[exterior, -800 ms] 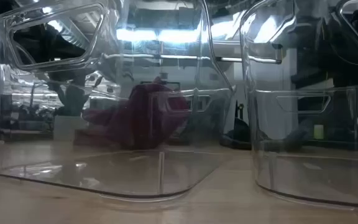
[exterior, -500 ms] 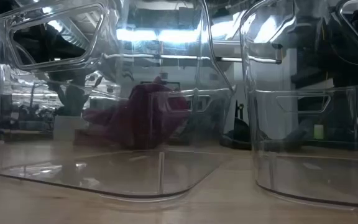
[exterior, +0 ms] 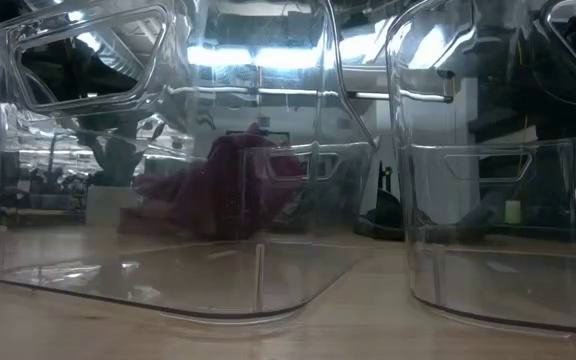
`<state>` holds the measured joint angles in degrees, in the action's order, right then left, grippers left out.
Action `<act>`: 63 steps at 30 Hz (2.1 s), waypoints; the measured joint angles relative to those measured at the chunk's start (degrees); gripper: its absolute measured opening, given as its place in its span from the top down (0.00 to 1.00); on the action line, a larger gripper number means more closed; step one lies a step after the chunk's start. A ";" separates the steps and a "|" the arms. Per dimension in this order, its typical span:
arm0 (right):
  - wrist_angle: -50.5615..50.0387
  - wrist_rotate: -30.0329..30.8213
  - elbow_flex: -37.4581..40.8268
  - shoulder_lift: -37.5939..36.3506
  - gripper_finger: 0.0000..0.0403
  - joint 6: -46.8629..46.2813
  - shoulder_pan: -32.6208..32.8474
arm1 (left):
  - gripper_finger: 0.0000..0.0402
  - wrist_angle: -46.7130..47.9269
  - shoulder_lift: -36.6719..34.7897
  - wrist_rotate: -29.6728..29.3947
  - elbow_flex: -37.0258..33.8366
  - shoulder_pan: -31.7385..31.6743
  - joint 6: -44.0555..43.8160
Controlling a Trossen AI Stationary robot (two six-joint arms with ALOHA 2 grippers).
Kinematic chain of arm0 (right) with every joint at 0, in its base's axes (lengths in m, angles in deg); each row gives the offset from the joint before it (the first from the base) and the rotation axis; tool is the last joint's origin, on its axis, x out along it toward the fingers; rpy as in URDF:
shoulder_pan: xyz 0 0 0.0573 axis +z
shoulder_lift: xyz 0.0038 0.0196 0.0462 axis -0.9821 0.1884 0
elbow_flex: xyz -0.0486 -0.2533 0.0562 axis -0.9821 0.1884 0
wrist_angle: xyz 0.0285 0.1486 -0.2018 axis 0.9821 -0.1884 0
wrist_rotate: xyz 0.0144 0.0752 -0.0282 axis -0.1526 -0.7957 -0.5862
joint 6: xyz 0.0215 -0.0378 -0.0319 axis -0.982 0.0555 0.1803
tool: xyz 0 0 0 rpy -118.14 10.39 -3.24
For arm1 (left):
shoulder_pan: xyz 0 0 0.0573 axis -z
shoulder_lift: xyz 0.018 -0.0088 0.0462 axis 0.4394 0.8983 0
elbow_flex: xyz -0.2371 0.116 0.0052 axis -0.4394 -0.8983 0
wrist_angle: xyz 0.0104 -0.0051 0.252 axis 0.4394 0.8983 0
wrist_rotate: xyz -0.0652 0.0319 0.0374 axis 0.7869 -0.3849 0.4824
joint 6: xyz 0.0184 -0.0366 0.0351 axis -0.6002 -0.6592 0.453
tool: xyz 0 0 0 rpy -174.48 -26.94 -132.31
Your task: Pick & Place hat
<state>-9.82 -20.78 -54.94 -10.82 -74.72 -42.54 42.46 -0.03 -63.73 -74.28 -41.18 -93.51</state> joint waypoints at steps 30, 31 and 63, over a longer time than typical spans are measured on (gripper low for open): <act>-34.42 -5.62 -24.32 10.42 0.56 -0.17 -0.84 | 0.66 0.02 0.02 -0.02 -0.02 0.00 0.00; -35.50 -6.12 -26.73 13.35 0.56 -2.12 -1.40 | 0.66 0.00 0.02 -0.02 -0.02 0.02 0.00; -46.29 -16.27 -75.94 74.19 0.56 -14.14 -27.23 | 0.66 0.02 0.02 -0.01 0.00 0.00 0.00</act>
<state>-56.12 -37.05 -130.88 63.37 -88.86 -69.77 42.48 -0.01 -63.74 -74.28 -41.18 -93.51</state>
